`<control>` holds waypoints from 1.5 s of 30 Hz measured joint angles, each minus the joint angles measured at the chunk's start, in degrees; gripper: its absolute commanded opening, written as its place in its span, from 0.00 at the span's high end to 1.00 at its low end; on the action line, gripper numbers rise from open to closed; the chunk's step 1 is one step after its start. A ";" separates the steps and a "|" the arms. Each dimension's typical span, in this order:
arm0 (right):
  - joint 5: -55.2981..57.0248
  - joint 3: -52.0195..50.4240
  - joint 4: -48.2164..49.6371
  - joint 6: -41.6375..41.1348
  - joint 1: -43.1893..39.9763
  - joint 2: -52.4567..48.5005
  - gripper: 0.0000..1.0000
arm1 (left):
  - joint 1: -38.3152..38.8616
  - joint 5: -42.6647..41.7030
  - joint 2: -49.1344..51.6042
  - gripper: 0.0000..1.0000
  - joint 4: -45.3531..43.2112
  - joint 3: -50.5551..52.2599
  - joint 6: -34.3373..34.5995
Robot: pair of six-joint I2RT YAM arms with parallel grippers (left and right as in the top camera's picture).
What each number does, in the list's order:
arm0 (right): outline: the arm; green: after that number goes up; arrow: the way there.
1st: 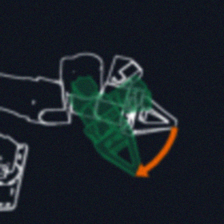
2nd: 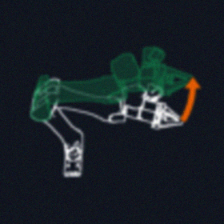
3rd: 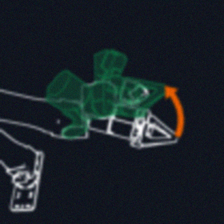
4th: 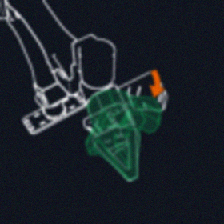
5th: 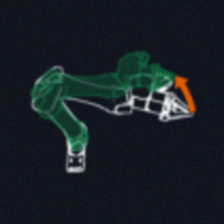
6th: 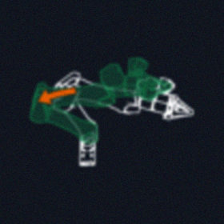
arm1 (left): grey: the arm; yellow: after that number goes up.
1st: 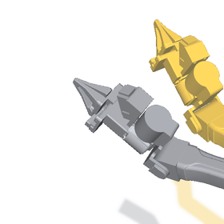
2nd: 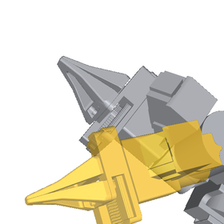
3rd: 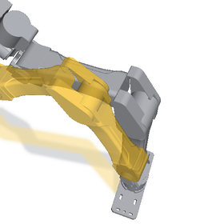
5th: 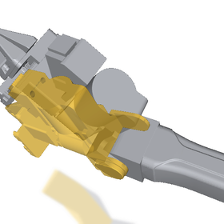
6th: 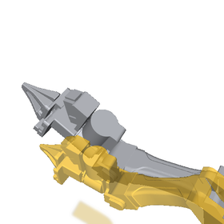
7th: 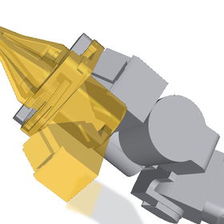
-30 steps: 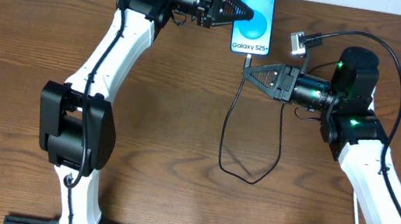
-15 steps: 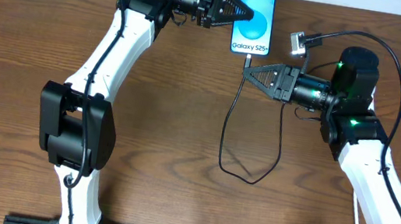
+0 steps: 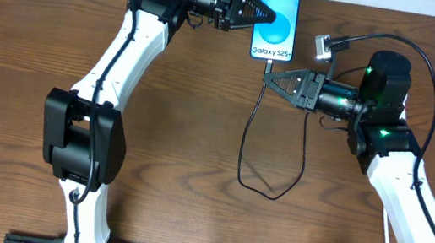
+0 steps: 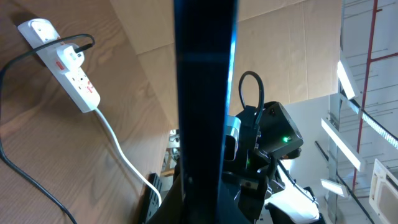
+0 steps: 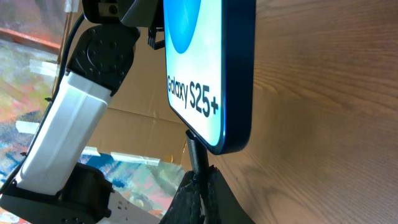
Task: Plug charger to phone and switch on socket
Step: 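Push the USB-C plug upward into the phone's bottom port, then open the right gripper and lower the phone with the left gripper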
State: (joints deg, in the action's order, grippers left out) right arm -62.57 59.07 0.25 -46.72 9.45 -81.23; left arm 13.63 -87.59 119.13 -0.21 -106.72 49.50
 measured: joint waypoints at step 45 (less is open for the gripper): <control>1.57 0.00 2.45 -1.18 -2.05 0.00 0.26 | 0.79 0.22 -0.02 0.93 1.95 0.02 -1.01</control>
State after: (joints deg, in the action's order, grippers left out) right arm -60.99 59.07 2.70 -47.90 7.40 -81.23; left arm 14.41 -87.37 119.11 1.74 -106.69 48.49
